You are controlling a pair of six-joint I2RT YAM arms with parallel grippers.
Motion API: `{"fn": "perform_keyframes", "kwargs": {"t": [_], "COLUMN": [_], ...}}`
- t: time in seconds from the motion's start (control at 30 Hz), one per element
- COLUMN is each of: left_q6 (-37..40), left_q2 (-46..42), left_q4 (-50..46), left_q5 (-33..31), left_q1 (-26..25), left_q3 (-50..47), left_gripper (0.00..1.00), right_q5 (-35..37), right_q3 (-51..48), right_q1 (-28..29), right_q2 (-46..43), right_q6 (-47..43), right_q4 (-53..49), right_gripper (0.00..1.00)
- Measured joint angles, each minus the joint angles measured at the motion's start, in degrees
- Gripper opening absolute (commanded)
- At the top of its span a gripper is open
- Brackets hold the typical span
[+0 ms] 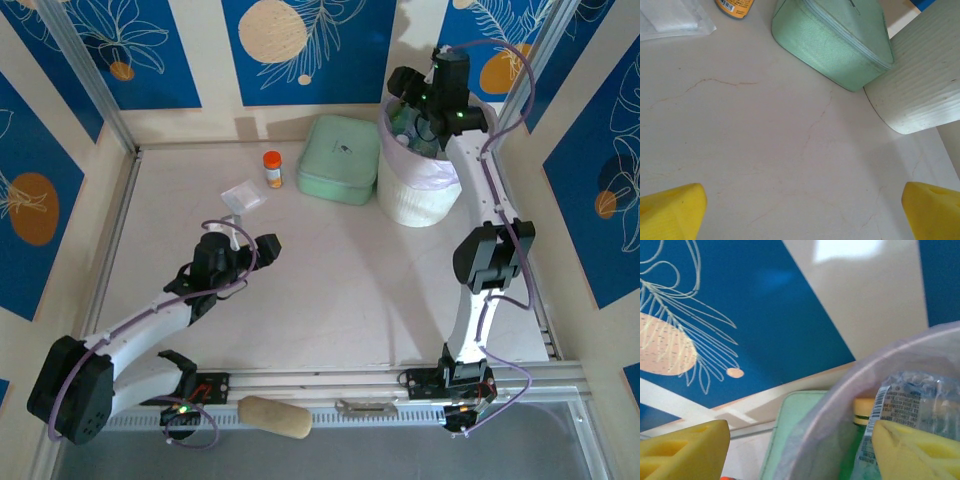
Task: Put the plastic bottles in the bin
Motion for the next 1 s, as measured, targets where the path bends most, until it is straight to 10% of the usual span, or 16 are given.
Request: {"fn": "perform_keyframes", "kwargs": {"t": [0.53, 1.0], "left_q6": [3.1, 9.4], "left_q2": [-2.4, -5.7], "left_q4": [-4.6, -10.4], "left_q5": [-3.5, -18.4], "left_q1": [0.9, 7.9], "left_q3": [0.5, 2.4], "left_gripper": [1.0, 1.0], "right_q5": [0.6, -1.2], "right_q3": [-13.0, -49.5], "right_q1": [-1.1, 7.5], "right_q2": [-11.6, -43.3], "right_q6": [-2.3, -12.2], "right_q4": [2.5, 4.0], "right_gripper": [0.81, 0.88]}}
